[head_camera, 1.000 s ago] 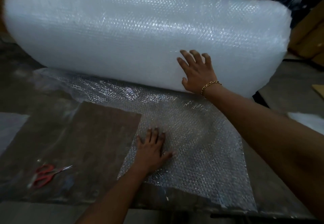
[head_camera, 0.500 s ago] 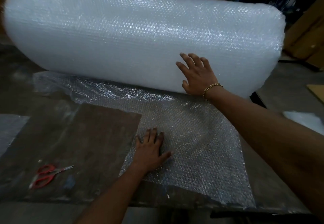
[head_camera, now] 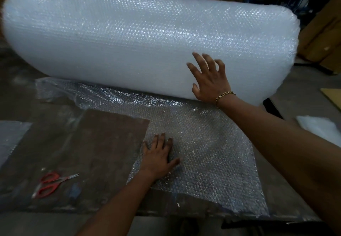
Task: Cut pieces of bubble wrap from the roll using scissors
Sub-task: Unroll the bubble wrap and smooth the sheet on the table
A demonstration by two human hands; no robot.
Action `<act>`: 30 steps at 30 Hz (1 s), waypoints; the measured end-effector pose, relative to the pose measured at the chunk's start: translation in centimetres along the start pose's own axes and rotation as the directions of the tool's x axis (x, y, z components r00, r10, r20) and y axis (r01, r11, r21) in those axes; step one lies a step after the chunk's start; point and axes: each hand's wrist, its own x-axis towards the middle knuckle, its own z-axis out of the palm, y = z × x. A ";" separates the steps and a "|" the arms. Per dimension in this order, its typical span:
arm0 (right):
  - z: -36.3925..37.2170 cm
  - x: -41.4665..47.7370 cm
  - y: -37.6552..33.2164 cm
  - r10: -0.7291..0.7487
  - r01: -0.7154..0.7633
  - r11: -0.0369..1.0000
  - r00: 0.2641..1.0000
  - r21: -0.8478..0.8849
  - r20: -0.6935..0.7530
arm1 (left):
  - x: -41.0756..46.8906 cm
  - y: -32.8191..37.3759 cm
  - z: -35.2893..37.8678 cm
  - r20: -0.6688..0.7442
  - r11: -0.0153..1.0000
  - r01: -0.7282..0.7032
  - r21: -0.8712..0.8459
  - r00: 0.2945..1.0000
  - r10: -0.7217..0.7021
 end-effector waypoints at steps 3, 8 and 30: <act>0.1 -0.4 0.0 0.005 -0.005 1.000 0.999 0.013 0.036 | -0.1 -0.1 0.0 -0.003 1.000 -0.003 -0.003 1.000 0.003; 0.2 -1.9 -0.4 0.007 -0.011 0.998 0.998 0.055 0.070 | -0.5 -0.3 -0.1 -0.021 1.000 -0.013 -0.010 1.000 0.012; 5.3 -27.2 -8.0 0.160 -0.468 0.825 0.730 0.315 0.665 | -3.7 -1.4 1.8 0.039 0.997 -0.070 -0.015 0.997 0.071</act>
